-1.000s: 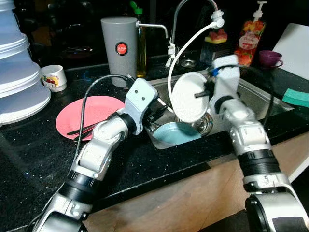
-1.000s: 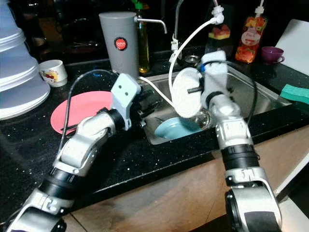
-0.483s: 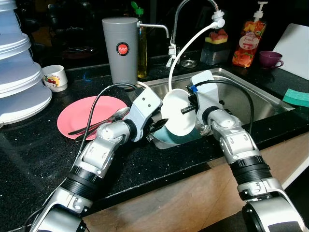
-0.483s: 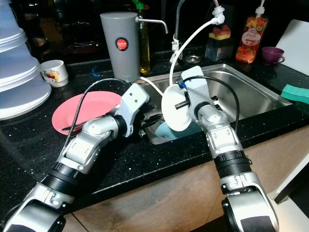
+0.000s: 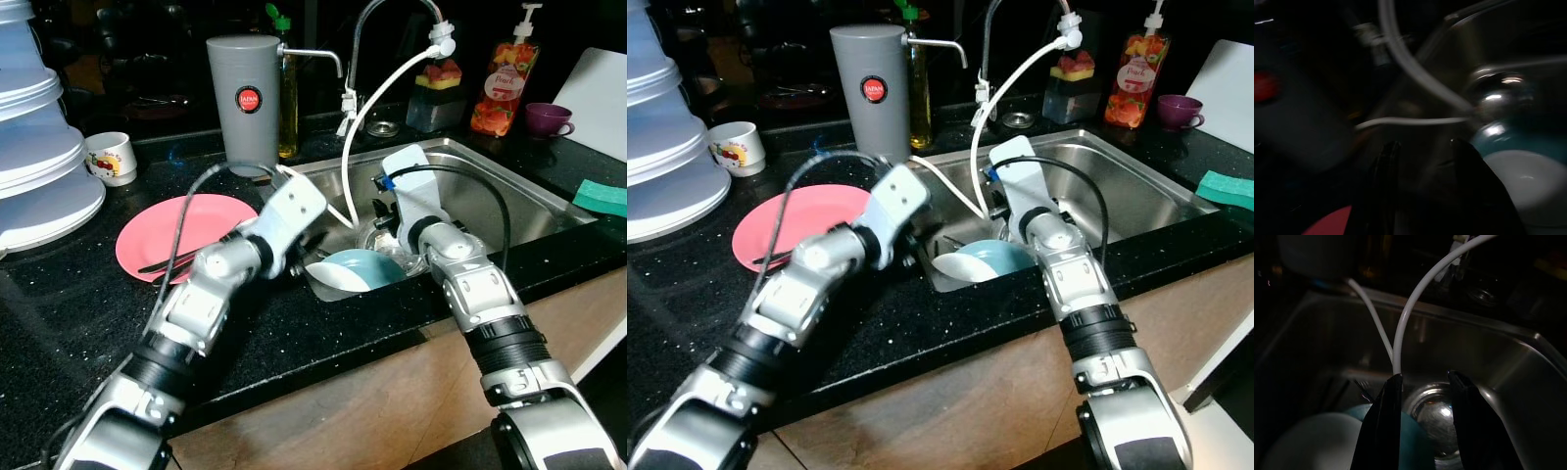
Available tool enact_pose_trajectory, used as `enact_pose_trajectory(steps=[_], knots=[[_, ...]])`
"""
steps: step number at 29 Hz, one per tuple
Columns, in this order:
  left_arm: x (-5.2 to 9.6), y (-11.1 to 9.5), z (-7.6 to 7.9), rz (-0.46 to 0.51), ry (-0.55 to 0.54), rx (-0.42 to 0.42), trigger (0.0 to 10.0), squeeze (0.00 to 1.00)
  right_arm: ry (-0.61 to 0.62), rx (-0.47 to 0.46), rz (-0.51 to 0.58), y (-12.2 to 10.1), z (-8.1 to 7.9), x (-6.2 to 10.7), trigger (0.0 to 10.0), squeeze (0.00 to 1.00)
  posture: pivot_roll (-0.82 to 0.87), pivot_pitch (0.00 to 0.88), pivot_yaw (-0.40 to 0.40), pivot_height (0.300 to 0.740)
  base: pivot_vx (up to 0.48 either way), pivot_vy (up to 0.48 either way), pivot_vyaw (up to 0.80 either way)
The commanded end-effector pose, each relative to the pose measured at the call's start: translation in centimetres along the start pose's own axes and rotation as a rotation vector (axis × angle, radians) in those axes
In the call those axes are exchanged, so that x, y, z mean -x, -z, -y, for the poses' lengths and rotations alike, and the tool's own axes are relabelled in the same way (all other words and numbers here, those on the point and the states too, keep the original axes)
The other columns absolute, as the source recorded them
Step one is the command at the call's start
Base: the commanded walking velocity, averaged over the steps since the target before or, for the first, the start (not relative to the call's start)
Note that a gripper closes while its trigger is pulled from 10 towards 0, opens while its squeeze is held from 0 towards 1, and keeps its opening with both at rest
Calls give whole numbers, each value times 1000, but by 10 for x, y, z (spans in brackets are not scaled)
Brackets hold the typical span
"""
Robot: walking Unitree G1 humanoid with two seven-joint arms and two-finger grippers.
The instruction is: Kitchen organization
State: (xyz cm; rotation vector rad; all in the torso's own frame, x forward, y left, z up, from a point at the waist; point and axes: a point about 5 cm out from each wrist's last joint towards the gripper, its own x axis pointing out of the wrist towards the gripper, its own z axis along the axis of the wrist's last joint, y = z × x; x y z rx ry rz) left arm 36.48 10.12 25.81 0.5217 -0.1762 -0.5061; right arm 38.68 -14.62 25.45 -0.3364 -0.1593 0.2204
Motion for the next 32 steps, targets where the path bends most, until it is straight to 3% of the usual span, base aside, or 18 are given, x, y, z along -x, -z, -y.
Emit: enact_pose_trajectory(steps=[1,2,5,6,9,11,16,17,20,25,32], knots=[[5,-1,-13,-25,-67,-2,10000,263,-5,-42,27,-7,0,-1,10000,0,-49,30,32,740,0,0,0],[9,0,-21,-44,-99,20,10000,1000,-24,-68,32,-8,-3,-1,10000,0,-46,29,31,740,0,0,0],[25,9,-41,-133,-182,66,10000,1000,-151,-175,44,-15,-20,0,10000,0,-39,25,27,740,0,0,0],[32,16,-46,-177,-190,92,10000,0,-234,-183,42,-18,-30,2,10000,0,-38,22,24,740,0,0,0],[38,22,-51,-215,-188,122,10000,0,-309,-184,33,-20,-39,5,10000,0,-36,21,21,740,0,0,0],[52,33,-62,-281,-151,238,10000,0,-460,-188,12,-22,-58,11,10000,0,-29,16,15,740,0,0,0],[60,35,-68,-300,-122,262,10000,0,-518,-193,6,-22,-64,14,10000,0,-29,16,15,740,0,0,0],[67,41,-78,-343,-137,259,10000,0,-568,-197,-6,-21,-70,19,10000,0,-24,11,9,740,0,0,0],[71,47,-83,-377,-133,265,10000,0,-601,-195,-17,-20,-74,22,10000,0,-24,11,9,740,0,0,0],[75,59,-79,-404,-30,340,10000,0,-636,-196,-41,-20,-78,26,10000,0,-22,5,4,740,0,0,0],[74,71,-76,-441,31,365,10000,0,-644,-197,-53,-19,-79,28,10000,0,-23,13,1,740,0,0,0]])
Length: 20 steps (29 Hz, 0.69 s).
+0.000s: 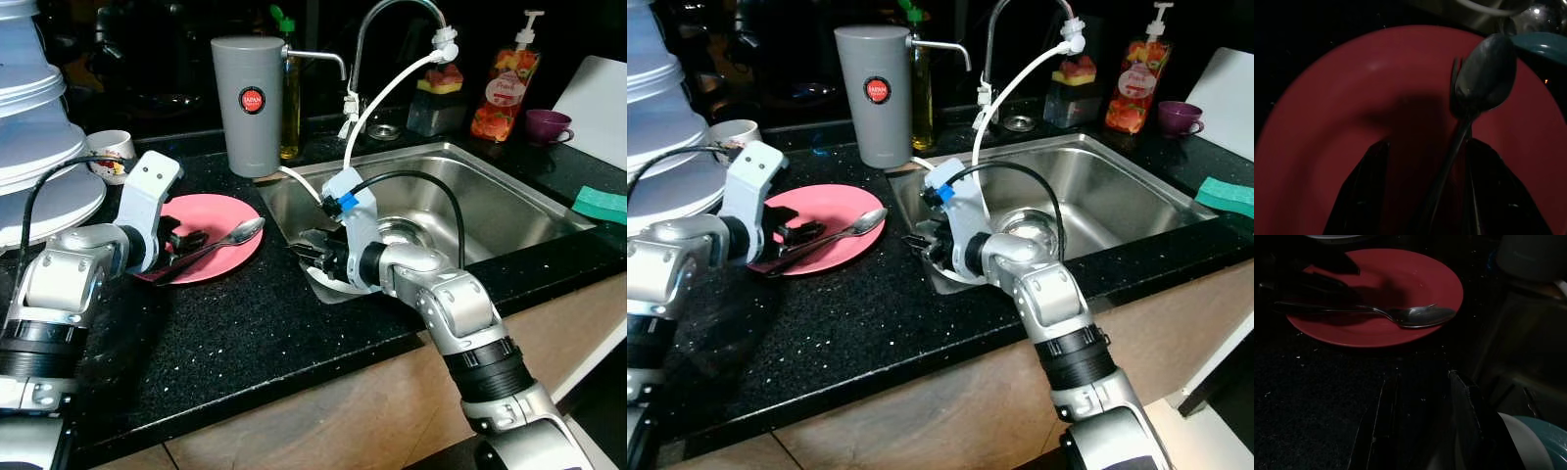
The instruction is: Kitchen organization
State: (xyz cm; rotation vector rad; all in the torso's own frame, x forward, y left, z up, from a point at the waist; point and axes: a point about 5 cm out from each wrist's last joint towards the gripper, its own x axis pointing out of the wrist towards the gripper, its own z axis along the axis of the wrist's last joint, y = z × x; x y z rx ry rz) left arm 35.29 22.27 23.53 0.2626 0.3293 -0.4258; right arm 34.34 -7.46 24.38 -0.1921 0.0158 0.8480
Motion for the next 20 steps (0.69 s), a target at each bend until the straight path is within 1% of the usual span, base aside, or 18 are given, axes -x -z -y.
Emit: enact_pose_trajectory(steps=[1,5,11,12,13,14,15,20], knots=[[0,3,-3,-14,10,3,10000,0,-12,-10,-10,1,-2,2,10000,0,-23,13,1,740,0,0,0],[-4,12,-5,-55,16,-1,10000,0,-14,-15,-16,2,-3,3,10000,0,-26,20,3,740,0,0,0],[-5,14,-7,-67,19,0,10000,0,-10,-18,-22,2,-3,4,10000,0,-28,23,5,740,0,0,0],[-5,14,-9,-65,16,2,4039,0,-8,-20,-22,2,-3,4,10000,0,-28,23,5,740,0,0,0],[-6,14,-9,-63,14,6,2392,0,-6,-22,-23,2,-3,5,10000,0,-28,25,5,740,0,0,0],[-6,13,-10,-61,13,8,2392,0,-4,-24,-23,2,-3,5,10000,0,-28,25,5,740,0,0,0],[-6,13,-11,-56,7,10,0,0,-1,-26,-22,2,-2,5,10000,0,-28,26,5,740,0,0,0],[-6,8,-16,-21,-18,31,0,0,18,-33,-21,2,1,4,10000,0,-27,28,3,740,0,0,0]])
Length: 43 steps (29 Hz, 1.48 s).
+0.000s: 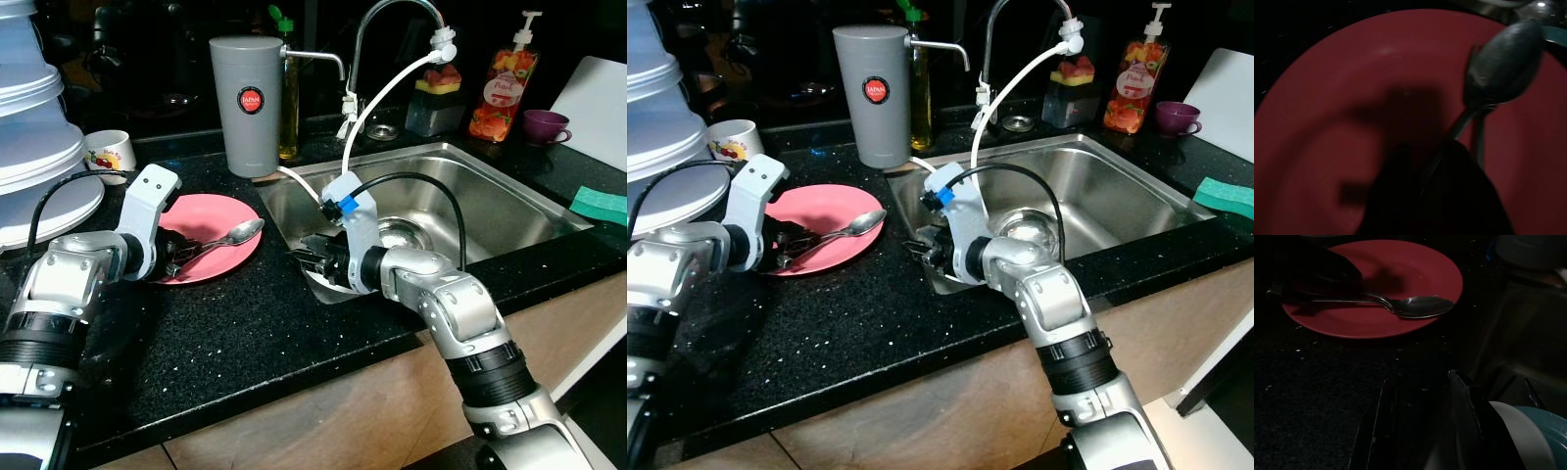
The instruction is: Kitchen organization
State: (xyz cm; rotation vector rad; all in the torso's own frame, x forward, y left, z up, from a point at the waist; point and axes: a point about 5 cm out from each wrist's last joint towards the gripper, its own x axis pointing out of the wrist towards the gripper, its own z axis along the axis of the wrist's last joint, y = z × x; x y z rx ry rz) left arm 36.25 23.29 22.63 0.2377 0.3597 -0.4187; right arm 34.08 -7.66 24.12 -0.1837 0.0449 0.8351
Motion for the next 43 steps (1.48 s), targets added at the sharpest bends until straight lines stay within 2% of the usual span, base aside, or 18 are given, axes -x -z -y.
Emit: enact_pose_trajectory(steps=[1,14,17,22,27,28,30,31,40,43], knots=[[2,-1,-5,4,-19,0,0,0,8,-13,3,-1,2,1,10000,0,-27,28,3,740,0,0,0],[6,-12,-9,50,-50,-19,0,0,21,-17,5,-3,4,1,10000,0,-26,29,3,740,0,0,0],[13,-31,-14,135,-107,-44,0,0,26,-19,10,-4,6,2,10000,0,-27,30,4,740,0,0,0],[24,-59,-13,246,-99,-53,0,0,30,-20,14,-5,8,2,10000,0,-26,31,3,740,0,0,0],[25,-62,-12,226,-89,-101,0,0,30,-21,14,-5,8,2,10000,0,-22,31,4,740,0,0,0],[22,-54,-13,173,-80,-160,1765,0,28,-22,14,-5,8,2,10000,0,-22,31,4,740,0,0,0],[21,-51,-13,156,-80,-176,1765,0,28,-22,14,-5,8,2,10000,0,-22,31,4,740,0,0,0],[20,-47,-14,138,-67,-187,10000,1000,27,-22,13,-5,8,2,10000,0,-22,31,5,740,0,0,0],[11,-28,-24,16,23,-202,10000,1000,29,-33,13,-4,8,3,10000,0,-19,32,10,740,0,0,0],[8,-28,-24,6,50,-206,10000,1000,30,-43,13,-3,8,3,10000,0,-16,32,8,740,0,0,0]])
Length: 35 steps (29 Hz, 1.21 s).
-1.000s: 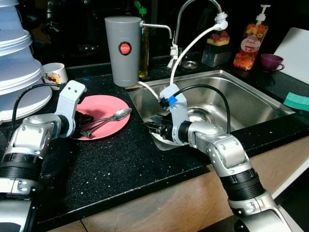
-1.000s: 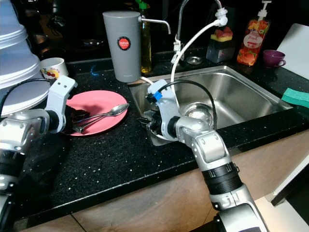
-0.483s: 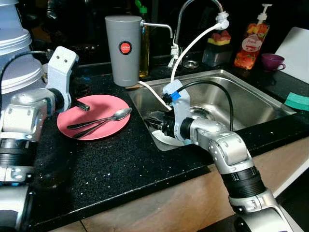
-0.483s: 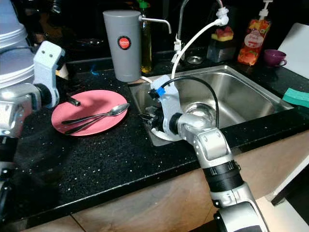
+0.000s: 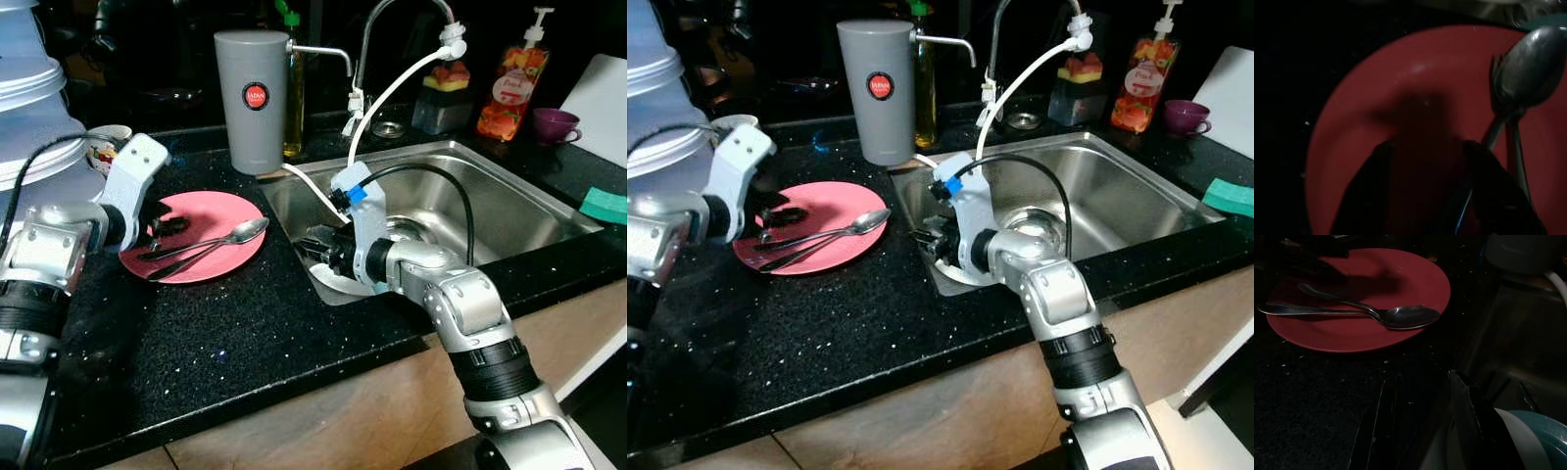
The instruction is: Kitchen organization
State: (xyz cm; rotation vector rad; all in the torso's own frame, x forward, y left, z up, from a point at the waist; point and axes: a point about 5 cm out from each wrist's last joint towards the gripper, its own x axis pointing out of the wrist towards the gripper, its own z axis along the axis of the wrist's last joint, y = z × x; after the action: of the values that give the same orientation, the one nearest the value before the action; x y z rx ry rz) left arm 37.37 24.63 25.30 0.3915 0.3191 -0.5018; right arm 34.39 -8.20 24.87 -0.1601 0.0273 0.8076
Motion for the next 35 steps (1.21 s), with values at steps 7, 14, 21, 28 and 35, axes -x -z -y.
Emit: enact_pose_trajectory(steps=[7,14,21,28,35], knots=[[-4,-12,-6,-17,28,-95,10000,0,4,-30,-11,4,2,0,10000,0,-19,30,13,740,0,0,0],[-10,-13,-6,-37,44,-152,10000,0,8,-28,-12,3,3,2,10000,0,-24,30,15,740,0,0,0],[-15,-10,-5,-65,56,-188,10000,0,12,-27,-13,4,3,4,10000,0,-28,29,24,740,0,0,0],[-25,-9,6,-57,149,-204,10000,0,15,-29,-15,5,2,5,10000,0,-31,24,27,740,0,0,0],[-29,-6,9,-85,177,-234,10000,0,15,-29,-17,6,1,6,10000,0,-31,21,27,740,0,0,0]])
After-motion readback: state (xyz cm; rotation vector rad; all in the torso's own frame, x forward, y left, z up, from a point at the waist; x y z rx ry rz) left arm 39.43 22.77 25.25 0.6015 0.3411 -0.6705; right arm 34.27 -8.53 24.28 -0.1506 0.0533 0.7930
